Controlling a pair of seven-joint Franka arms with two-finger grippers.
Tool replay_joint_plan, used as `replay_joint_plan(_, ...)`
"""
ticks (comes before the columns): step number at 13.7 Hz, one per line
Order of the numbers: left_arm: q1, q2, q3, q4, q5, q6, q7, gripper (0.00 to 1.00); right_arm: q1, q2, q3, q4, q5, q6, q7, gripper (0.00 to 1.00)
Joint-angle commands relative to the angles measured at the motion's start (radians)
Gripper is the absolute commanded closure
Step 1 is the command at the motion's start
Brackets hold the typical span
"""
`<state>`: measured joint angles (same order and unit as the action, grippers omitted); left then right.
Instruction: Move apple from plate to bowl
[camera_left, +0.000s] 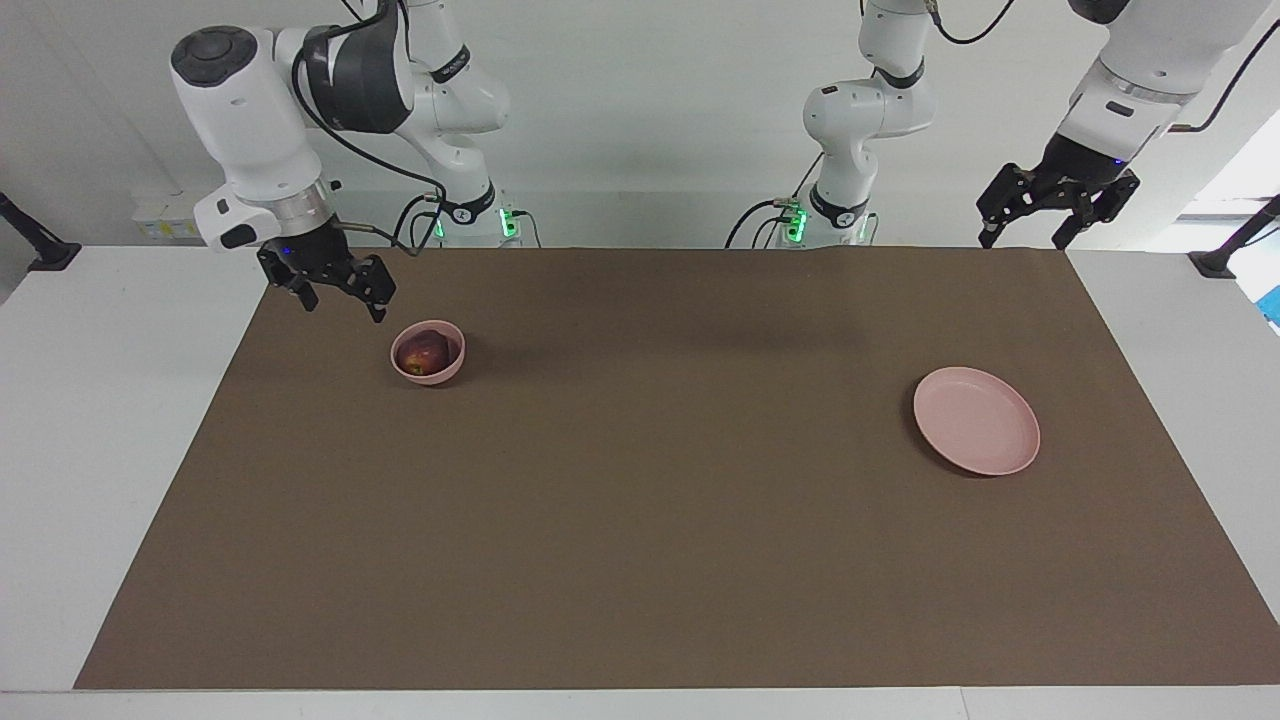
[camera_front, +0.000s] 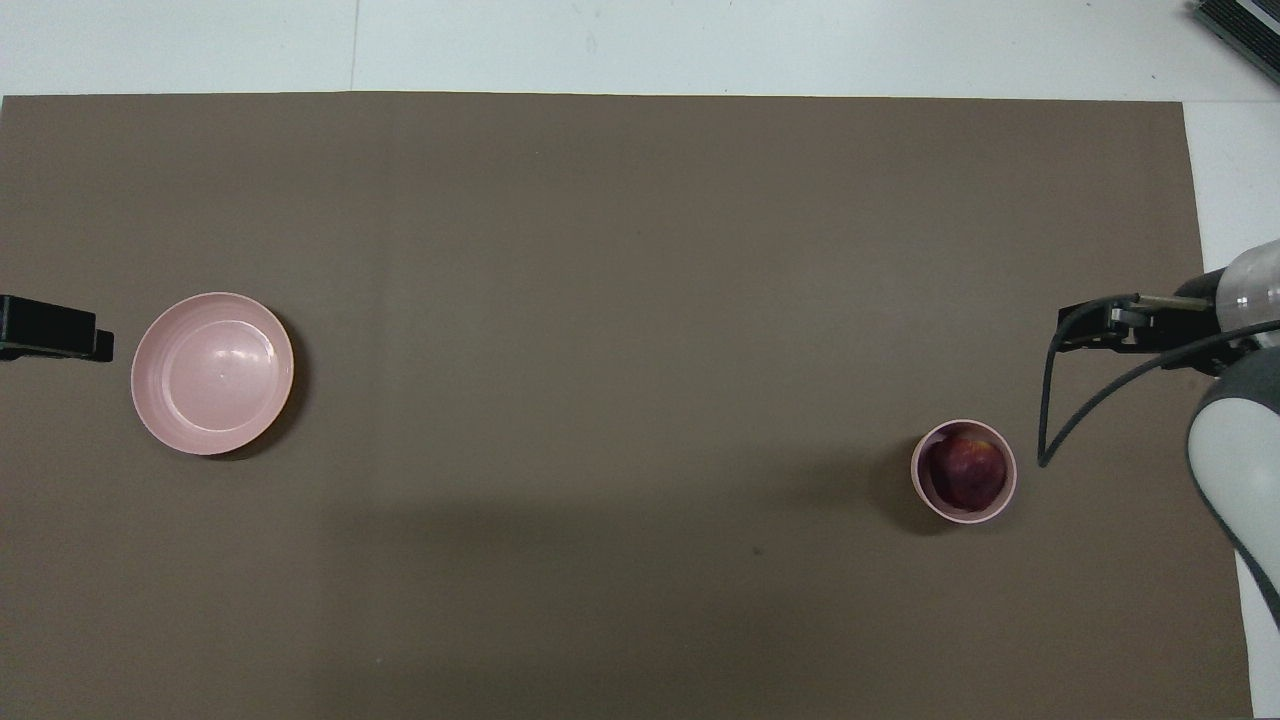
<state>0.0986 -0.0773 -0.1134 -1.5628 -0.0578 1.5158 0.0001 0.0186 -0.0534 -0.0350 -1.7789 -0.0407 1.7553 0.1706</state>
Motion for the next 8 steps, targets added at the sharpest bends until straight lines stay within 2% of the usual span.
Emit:
replay_joint_plan(1,0.004,-0.006,0.009,0.010,-0.005,-0.025,0.005,0.00,-0.017,0.040,0.014,0.122,-0.001,-0.092,-0.052,0.00)
replay_joint_plan(4,0.003,-0.006,0.009,0.010,-0.005,-0.025,0.005,0.00,-0.017,0.098,0.018,0.266,-0.001,-0.221,-0.054,0.00)
replay_joint_plan(8,0.003,-0.006,0.009,0.009,-0.005,-0.025,0.005,0.00,-0.012,0.104,0.020,0.285,0.010,-0.238,-0.085,0.00)
